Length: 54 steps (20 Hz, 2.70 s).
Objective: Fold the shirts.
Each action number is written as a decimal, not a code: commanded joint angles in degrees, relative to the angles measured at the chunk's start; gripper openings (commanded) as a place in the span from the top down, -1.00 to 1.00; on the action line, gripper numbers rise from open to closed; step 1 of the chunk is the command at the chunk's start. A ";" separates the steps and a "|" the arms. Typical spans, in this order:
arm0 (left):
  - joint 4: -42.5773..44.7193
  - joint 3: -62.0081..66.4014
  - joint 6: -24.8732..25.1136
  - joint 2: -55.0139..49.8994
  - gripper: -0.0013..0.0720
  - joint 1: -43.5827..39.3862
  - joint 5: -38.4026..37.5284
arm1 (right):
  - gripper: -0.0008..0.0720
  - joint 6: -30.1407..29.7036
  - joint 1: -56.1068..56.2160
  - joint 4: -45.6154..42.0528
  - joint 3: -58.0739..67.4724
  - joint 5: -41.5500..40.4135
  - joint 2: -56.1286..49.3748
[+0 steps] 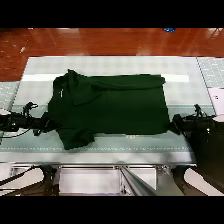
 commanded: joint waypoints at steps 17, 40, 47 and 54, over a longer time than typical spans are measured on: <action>-20.33 66.75 -1.25 21.49 0.91 6.10 -6.49 | 0.91 4.37 8.94 -6.95 81.09 13.44 11.47; 45.88 52.35 -21.84 24.74 0.91 -30.49 -10.51 | 0.91 9.05 8.94 -17.84 50.97 21.55 27.12; 38.88 51.21 -24.94 -3.45 0.91 -30.32 11.15 | 0.91 -0.70 8.94 -5.81 43.87 0.79 -1.95; 26.75 60.96 -27.17 -27.47 0.91 -27.58 16.61 | 0.91 -3.08 9.01 5.31 62.20 -4.63 -32.98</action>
